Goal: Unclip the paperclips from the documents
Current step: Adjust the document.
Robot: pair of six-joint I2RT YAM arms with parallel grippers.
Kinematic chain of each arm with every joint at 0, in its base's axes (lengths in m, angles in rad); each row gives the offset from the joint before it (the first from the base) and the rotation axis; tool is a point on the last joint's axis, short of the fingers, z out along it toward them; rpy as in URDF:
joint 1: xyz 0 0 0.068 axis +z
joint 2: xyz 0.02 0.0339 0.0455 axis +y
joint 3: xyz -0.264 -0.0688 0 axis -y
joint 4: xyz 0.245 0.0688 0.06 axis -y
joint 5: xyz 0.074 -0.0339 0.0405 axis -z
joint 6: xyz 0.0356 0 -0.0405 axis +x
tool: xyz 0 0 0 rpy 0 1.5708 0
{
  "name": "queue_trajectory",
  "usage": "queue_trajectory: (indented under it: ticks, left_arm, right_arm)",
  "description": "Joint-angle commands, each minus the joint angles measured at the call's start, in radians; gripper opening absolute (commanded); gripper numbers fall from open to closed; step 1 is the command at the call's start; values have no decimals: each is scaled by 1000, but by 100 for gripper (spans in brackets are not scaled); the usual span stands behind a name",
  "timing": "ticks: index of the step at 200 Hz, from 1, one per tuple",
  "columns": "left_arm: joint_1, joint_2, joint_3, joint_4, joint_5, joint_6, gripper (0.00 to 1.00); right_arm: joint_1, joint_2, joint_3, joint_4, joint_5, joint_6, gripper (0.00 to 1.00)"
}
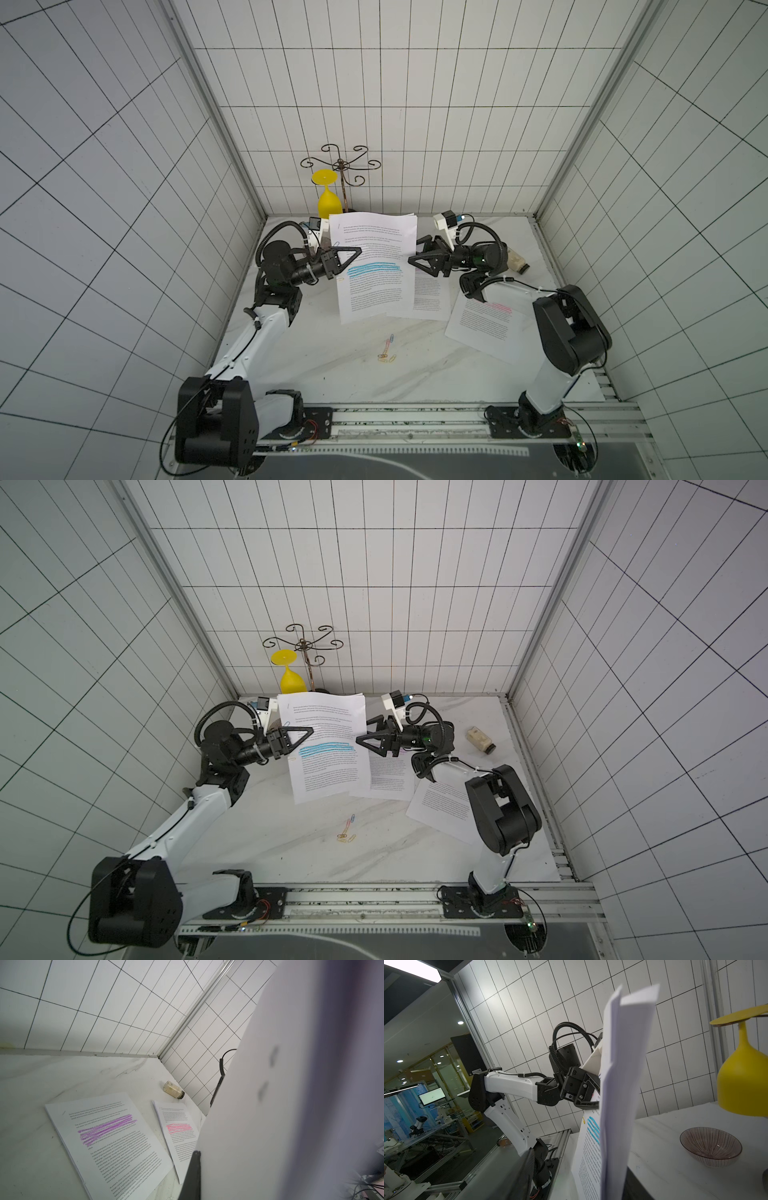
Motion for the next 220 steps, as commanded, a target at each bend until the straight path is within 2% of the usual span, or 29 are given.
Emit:
queue_trajectory:
  ticks: [1, 51, 79, 87, 110, 149, 158, 170, 187, 199, 220]
  left_arm:
    - [-1, -11, 22, 116, -52, -85, 0]
    - [-69, 25, 40, 134, -49, -96, 0]
    - [-85, 24, 32, 86, -46, -62, 0]
    - [-86, 19, 34, 55, -45, -39, 0]
    - [-84, 5, 46, -35, -49, 23, 0]
    - [-87, 20, 46, -64, -42, 34, 0]
    - [-88, 22, 49, -66, -43, 34, 0]
    - [-88, 24, 54, -72, -44, 36, 6]
    - [-90, 24, 64, -94, -41, 46, 33]
    - [-89, 19, 72, -119, -45, 60, 48]
    - [-83, 4, 75, -147, -59, 75, 51]
  right_arm:
    - [-1, -26, -63, 58, 7, -15, 58]
    - [11, -16, -48, 79, 30, -21, 58]
    - [-5, -20, -18, 58, 42, -38, 52]
    - [-11, -23, -11, 54, 44, -41, 48]
    - [-27, -37, 0, 32, 42, -42, 29]
    - [-47, -70, -26, 6, 52, -44, 0]
    - [-49, -78, -32, 6, 54, -42, 0]
    - [-52, -85, -39, 5, 53, -40, 0]
    - [-58, -92, -48, 5, 51, -36, 0]
    - [-66, -101, -56, 4, 49, -36, 0]
    - [-86, -117, -74, 1, 51, -36, 0]
